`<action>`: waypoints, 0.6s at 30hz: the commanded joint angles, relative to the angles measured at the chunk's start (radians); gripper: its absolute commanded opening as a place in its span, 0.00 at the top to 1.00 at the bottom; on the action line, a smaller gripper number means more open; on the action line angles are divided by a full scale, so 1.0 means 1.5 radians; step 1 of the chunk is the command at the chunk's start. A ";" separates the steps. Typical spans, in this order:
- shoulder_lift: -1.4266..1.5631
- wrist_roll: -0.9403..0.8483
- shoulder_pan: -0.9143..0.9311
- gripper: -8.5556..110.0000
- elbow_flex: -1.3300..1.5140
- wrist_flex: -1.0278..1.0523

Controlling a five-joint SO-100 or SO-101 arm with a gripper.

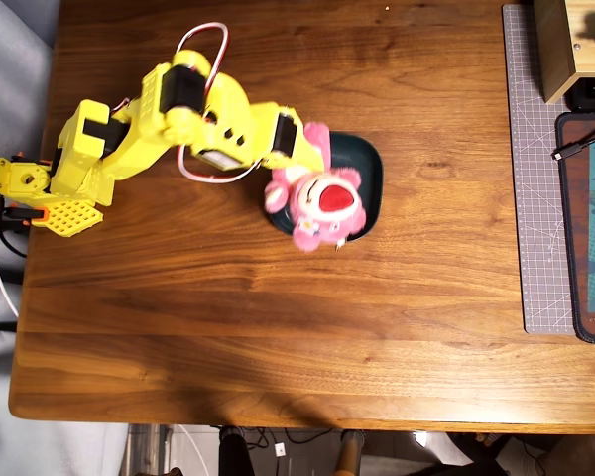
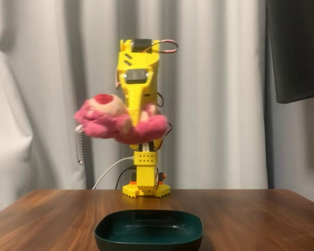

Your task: Grasp a strawberry bear and put it in the bin.

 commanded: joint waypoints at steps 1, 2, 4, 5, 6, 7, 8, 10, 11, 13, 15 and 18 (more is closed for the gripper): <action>0.038 0.006 0.031 0.93 -0.012 0.033; 0.038 0.006 0.037 0.93 -0.013 0.033; 0.038 0.006 0.048 0.92 -0.016 0.033; 0.038 0.006 0.052 0.92 -0.016 0.033; 0.037 0.006 0.055 0.92 -0.016 0.033; 0.037 0.006 0.055 0.92 -0.016 0.033; 0.035 0.006 0.055 0.92 -0.016 0.033; 0.028 0.003 0.051 0.90 -0.025 0.032; 0.025 0.000 0.049 0.89 -0.027 0.032; 0.024 -0.003 0.048 0.89 -0.026 0.032; 0.024 -0.003 0.048 0.88 -0.022 0.032; 0.024 -0.003 0.047 0.84 -0.020 0.032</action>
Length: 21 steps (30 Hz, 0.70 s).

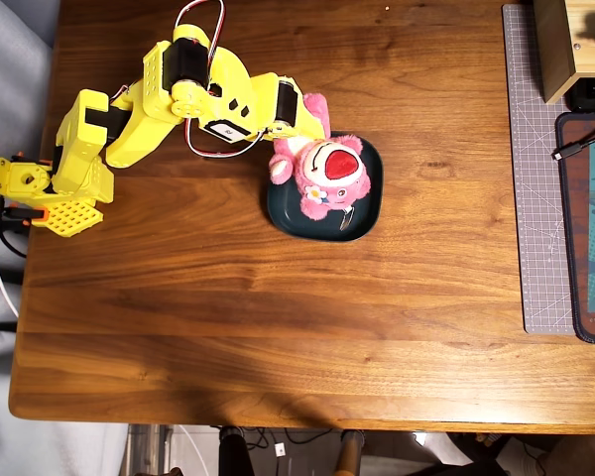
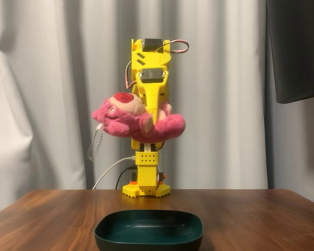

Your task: Grasp a strawberry bear and put it in the bin.

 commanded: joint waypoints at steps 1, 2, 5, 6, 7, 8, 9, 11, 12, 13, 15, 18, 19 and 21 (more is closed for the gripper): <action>0.024 -0.004 0.000 0.82 -0.017 0.032; 0.024 -0.004 0.000 0.80 -0.014 0.032; 0.024 -0.004 0.000 0.74 -0.004 0.032; 0.024 -0.004 0.000 0.73 -0.003 0.032; 0.024 -0.004 -0.001 0.73 -0.002 0.032; 0.024 -0.004 -0.001 0.72 -0.001 0.032; 0.024 -0.004 -0.002 0.72 -0.001 0.032; 0.024 -0.004 -0.002 0.71 -0.001 0.032; 0.024 -0.004 -0.002 0.71 -0.001 0.033; 0.024 -0.004 -0.002 0.71 -0.001 0.033; 0.025 -0.005 -0.002 0.71 0.001 0.033; 0.026 -0.005 -0.003 0.70 0.005 0.033; 0.027 -0.005 -0.003 0.69 0.007 0.033; 0.028 -0.005 -0.005 0.69 0.009 0.033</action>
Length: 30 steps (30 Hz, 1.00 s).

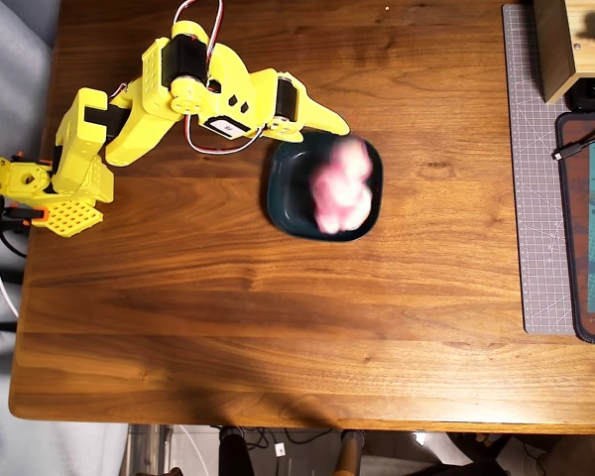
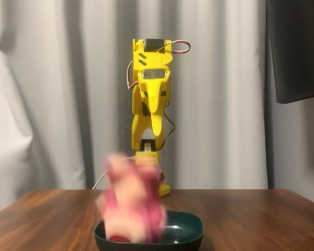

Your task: Grasp a strawberry bear and put it in the bin.

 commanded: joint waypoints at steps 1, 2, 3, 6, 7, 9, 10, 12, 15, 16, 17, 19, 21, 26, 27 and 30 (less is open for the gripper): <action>0.029 -0.005 -0.008 0.69 0.001 0.033; 0.030 -0.006 -0.009 0.69 0.001 0.033; 0.030 -0.006 -0.010 0.69 0.001 0.033; 0.033 -0.008 -0.013 0.69 0.001 0.033; 0.034 -0.008 -0.013 0.69 0.003 0.033; 0.037 -0.009 -0.015 0.69 0.007 0.033; 0.038 -0.009 -0.016 0.69 0.008 0.033; 0.039 -0.009 -0.020 0.69 0.010 0.033; 0.042 -0.010 -0.025 0.69 0.013 0.034; 0.045 -0.010 -0.026 0.69 0.014 0.034; 0.049 -0.010 -0.027 0.69 0.017 0.034; 0.070 -0.011 -0.028 0.70 0.030 0.034; 0.103 -0.011 -0.027 0.77 0.040 0.034; 0.284 -0.002 -0.056 0.92 0.119 0.034; 0.335 -0.002 -0.070 0.92 0.150 0.034; 0.510 -0.010 -0.101 0.91 0.287 0.034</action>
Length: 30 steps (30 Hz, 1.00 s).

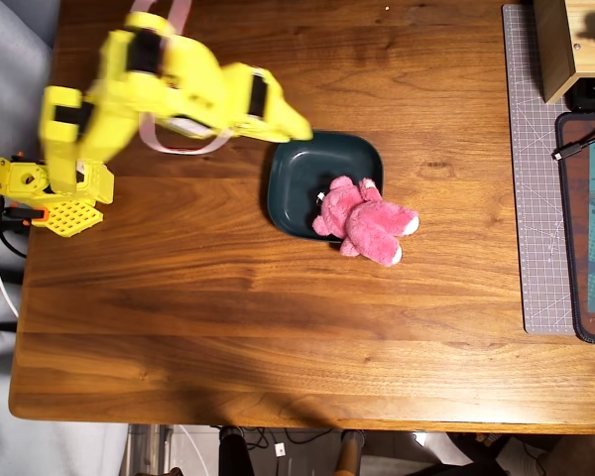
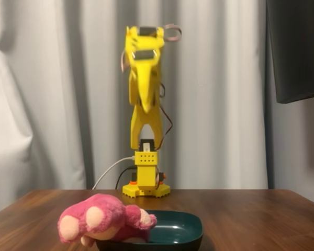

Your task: Grasp a strawberry bear and put it in the bin.

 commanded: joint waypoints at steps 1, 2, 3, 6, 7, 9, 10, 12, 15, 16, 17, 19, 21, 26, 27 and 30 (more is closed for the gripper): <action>0.290 -0.005 -0.034 0.90 0.180 0.034; 0.359 0.002 -0.032 0.89 0.251 0.033; 0.428 0.004 -0.027 0.87 0.324 0.032; 0.710 -0.005 -0.001 0.81 0.612 -0.018; 0.819 -0.006 0.010 0.85 0.716 -0.074; 1.039 -0.035 0.026 0.93 0.926 -0.198; 1.122 -0.048 0.037 0.93 1.014 -0.223; 1.213 -0.052 0.056 0.93 1.135 -0.223; 1.255 -0.052 0.032 0.93 1.266 -0.226; 1.265 -0.052 0.024 0.93 1.306 -0.232; 1.279 -0.052 0.018 0.93 1.345 -0.239; 1.291 -0.052 0.008 0.93 1.403 -0.247; 1.291 -0.048 0.002 0.93 1.453 -0.249; 1.291 -0.042 -0.018 0.93 1.549 -0.269; 1.291 -0.042 -0.021 0.93 1.568 -0.278; 1.291 -0.042 -0.045 0.93 1.625 -0.311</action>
